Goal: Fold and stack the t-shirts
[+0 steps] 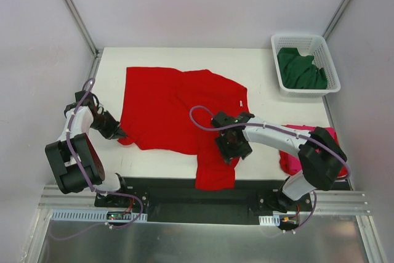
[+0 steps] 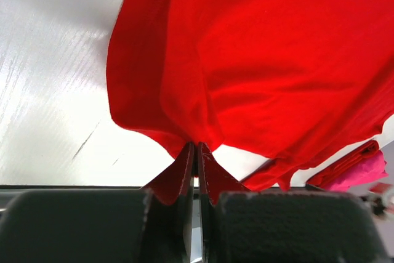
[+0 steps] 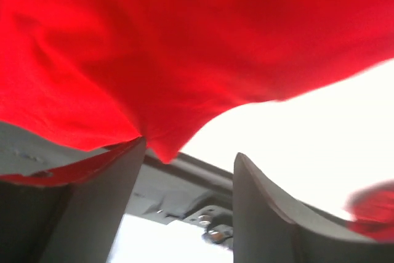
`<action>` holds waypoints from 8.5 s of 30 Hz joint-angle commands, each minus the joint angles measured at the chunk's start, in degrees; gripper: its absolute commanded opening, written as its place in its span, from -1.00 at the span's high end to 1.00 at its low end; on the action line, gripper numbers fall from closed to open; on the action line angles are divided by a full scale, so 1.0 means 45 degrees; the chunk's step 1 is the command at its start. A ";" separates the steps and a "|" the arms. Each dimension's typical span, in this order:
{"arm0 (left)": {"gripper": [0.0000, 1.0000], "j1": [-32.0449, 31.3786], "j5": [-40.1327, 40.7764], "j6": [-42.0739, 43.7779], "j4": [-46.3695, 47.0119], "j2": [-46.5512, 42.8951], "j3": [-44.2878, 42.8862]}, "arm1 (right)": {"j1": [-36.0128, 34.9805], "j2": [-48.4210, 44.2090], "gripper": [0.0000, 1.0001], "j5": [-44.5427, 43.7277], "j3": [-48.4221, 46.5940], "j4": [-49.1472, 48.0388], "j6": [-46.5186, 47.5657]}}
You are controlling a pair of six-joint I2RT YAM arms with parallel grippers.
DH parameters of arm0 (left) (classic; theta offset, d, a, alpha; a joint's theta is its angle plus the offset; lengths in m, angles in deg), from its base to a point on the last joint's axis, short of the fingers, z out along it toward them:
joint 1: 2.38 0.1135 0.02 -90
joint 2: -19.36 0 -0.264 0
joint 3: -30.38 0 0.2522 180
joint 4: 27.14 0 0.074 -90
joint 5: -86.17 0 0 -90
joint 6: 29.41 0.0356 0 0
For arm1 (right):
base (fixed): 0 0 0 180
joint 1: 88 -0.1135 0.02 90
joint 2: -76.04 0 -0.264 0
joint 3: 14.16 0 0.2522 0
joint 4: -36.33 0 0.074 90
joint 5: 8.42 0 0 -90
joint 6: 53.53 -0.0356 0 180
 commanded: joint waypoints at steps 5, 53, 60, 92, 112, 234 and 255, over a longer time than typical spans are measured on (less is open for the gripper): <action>1.00 0.0101 -0.0426 0.0224 -0.0298 -0.0195 -0.0190 | 0.0151 -0.0495 -0.35 -0.4197 -0.3407 0.1915 0.0074; -0.99 -0.3238 -0.1989 -0.3312 0.3960 0.6169 -0.7179 | 0.7281 0.6692 -0.89 0.3399 -1.0612 0.1543 0.1950; -0.99 -0.3297 -0.2049 -0.3487 0.3805 0.7909 -0.8607 | 0.7261 0.7571 -0.93 0.3183 -1.1844 0.1602 0.1950; -0.99 -0.3570 -0.0992 -0.3389 0.1128 1.1406 -1.1870 | 0.7475 1.1302 -1.00 0.1075 -1.5397 0.4003 0.2243; -0.99 -0.3570 -0.1657 -0.3721 0.1109 1.2499 -1.3235 | 0.8765 1.3022 -0.92 0.2227 -1.8876 0.3146 0.2067; 0.02 -0.1227 0.1707 -0.0596 0.3021 0.1520 0.1061 | 0.5718 -0.3111 -0.95 0.5899 0.2725 -0.2089 0.0075; 0.53 -0.1227 0.0941 -0.0733 0.2984 0.0919 0.1353 | 0.5718 -0.2603 -0.95 0.5918 0.2862 -0.2265 0.0016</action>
